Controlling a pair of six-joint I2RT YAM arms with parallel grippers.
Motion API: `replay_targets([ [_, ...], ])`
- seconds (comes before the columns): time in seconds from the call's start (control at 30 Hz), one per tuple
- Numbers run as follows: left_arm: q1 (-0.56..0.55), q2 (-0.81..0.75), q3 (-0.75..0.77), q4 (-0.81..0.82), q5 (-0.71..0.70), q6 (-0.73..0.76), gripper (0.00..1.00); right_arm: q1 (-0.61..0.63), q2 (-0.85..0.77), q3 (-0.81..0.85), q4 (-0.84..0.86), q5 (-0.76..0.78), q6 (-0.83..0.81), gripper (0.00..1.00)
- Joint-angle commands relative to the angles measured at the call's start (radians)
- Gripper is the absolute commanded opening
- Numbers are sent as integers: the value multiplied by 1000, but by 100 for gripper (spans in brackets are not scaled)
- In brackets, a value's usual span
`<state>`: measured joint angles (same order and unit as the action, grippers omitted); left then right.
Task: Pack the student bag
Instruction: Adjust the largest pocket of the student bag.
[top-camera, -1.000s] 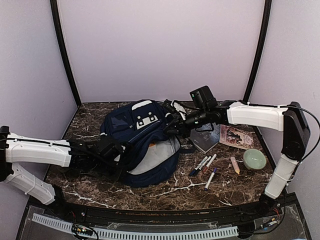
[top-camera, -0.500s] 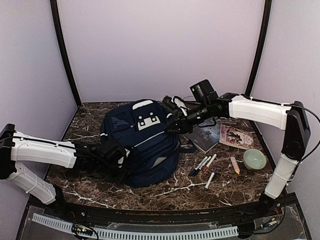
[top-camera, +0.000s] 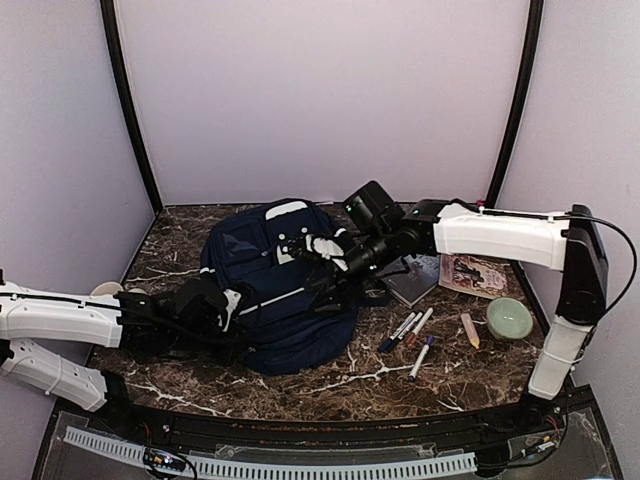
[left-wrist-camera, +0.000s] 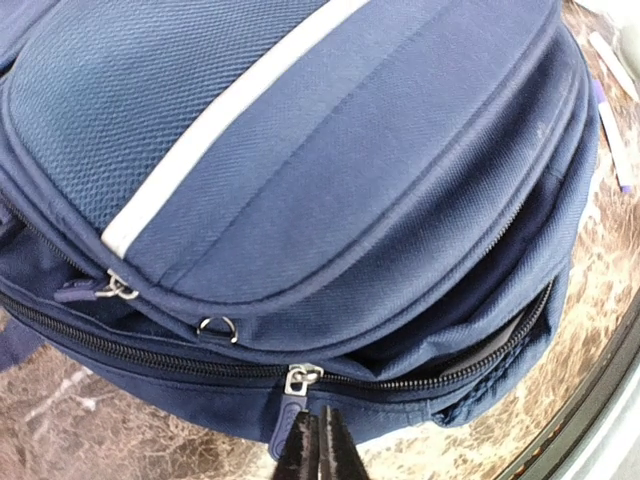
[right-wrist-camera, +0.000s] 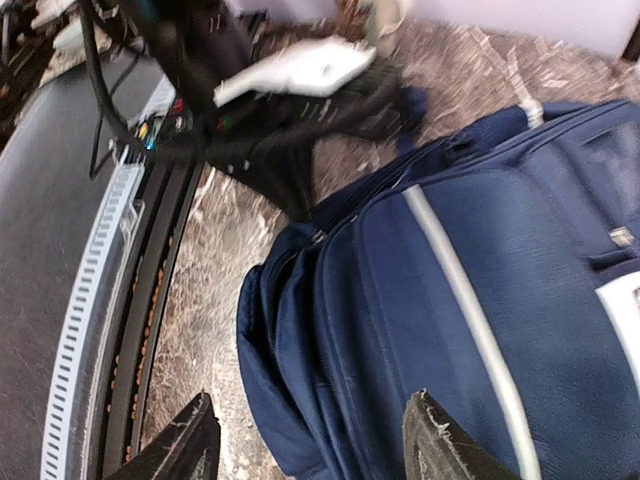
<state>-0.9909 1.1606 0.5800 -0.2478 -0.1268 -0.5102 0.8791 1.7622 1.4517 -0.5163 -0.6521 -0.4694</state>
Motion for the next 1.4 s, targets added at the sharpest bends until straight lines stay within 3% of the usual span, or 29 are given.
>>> replay_targets([
  [0.0,5,5,-15,11,-27,-10,18,26,106,6,10,55,-57,63],
  [0.1,5,39,-10,-9,-19,-19,32,26,152,-8,25,59,-74,66],
  [0.3,5,140,-7,-16,38,-9,37,37,204,-51,44,94,-113,70],
  [0.43,5,202,15,-48,26,-7,29,38,227,-76,66,94,-104,70],
  [0.57,5,196,13,-53,11,-16,14,40,231,-111,85,93,-102,68],
  [0.67,5,157,12,-83,-11,-32,7,40,239,-122,87,104,-105,59],
  [0.8,5,70,15,-128,-15,-44,0,41,263,-131,84,152,-115,31],
  [0.93,5,10,18,-201,-55,-64,0,40,280,-138,85,215,-125,11],
  [1.13,35,10,54,-344,-192,-117,0,40,293,-147,79,230,-123,1],
  [1.37,138,65,120,-457,-378,-165,0,40,302,-139,67,233,-113,0],
])
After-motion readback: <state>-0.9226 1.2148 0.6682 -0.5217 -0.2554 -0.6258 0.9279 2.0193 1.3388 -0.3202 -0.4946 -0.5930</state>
